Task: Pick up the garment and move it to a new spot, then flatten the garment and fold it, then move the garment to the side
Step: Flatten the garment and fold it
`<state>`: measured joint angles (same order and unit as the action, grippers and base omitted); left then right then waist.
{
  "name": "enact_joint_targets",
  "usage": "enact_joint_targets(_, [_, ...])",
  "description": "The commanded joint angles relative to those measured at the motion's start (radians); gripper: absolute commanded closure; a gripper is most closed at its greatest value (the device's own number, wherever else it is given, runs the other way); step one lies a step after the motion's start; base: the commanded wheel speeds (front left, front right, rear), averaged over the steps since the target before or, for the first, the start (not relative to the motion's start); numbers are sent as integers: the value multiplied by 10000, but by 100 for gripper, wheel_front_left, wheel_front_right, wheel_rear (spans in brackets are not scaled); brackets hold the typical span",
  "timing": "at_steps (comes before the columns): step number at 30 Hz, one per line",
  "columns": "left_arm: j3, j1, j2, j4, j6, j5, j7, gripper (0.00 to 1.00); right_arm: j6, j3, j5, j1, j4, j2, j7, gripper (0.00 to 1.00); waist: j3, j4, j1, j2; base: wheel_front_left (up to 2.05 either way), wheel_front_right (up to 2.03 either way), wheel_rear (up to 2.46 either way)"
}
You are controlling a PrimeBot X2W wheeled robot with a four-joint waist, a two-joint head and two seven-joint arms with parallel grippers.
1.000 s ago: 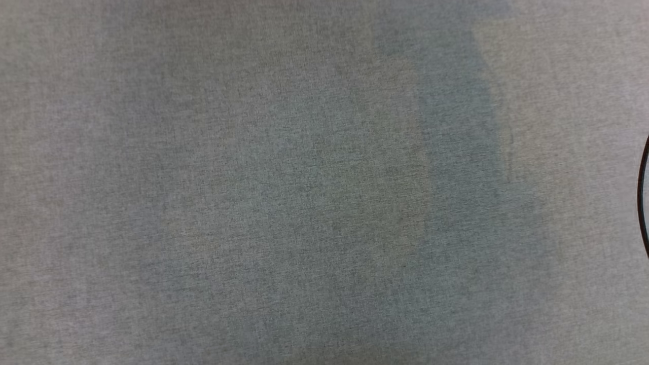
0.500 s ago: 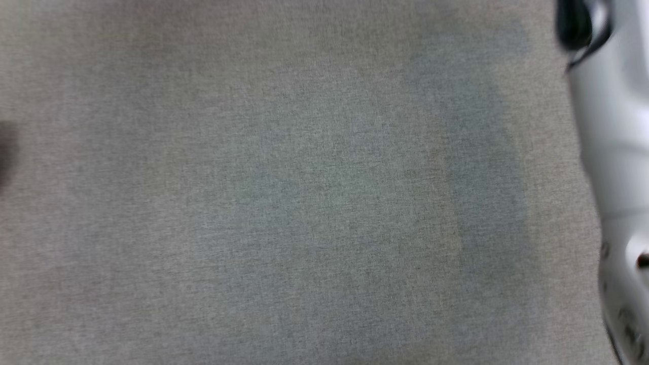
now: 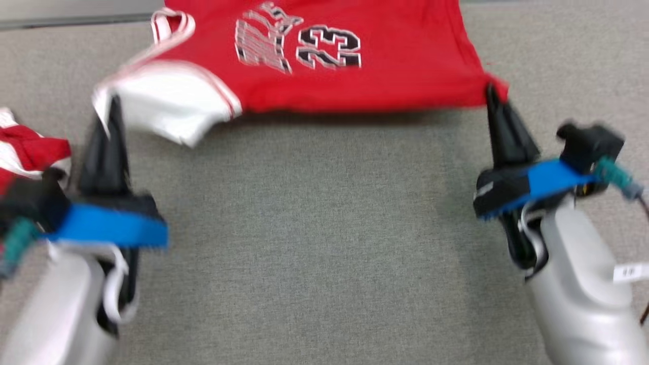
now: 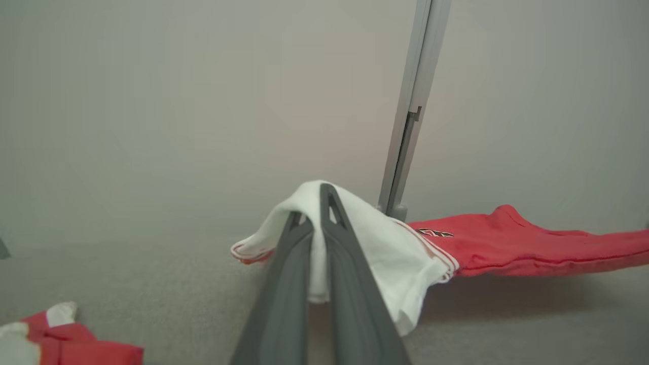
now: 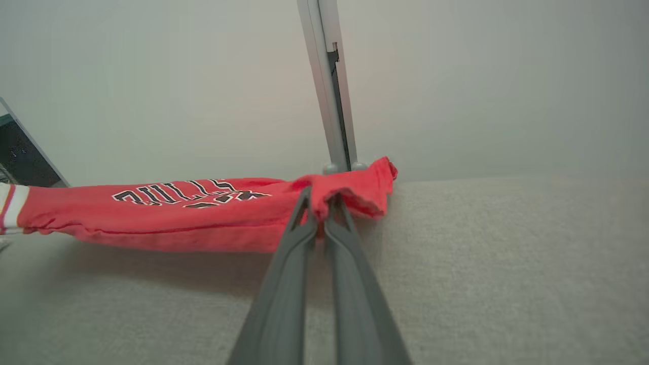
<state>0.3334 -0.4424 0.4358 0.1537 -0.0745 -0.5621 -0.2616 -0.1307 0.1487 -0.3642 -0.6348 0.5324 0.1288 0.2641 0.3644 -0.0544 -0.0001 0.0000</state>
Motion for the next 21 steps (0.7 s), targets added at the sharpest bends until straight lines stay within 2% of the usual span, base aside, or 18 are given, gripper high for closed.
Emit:
enact_joint_targets(1, [-48,390,-80,-139,-49,81,-44,100,-1,-15,-129,393,-87,-22,3,100,-255,-147,1,0,0,0,0])
enact_joint_targets(13, [-393,4423,-1243,-819,-202,274,-44,100,-1,-185,-263,3791,-304,154,-23,100,-1752,-141,1,0,0,0,0])
enact_joint_targets(21, [-115,5917,-1458,-1138,-315,390,-43,100,-1,-632,-113,5620,-1232,329,-611,100,-2335,-1,1,0,0,0,0])
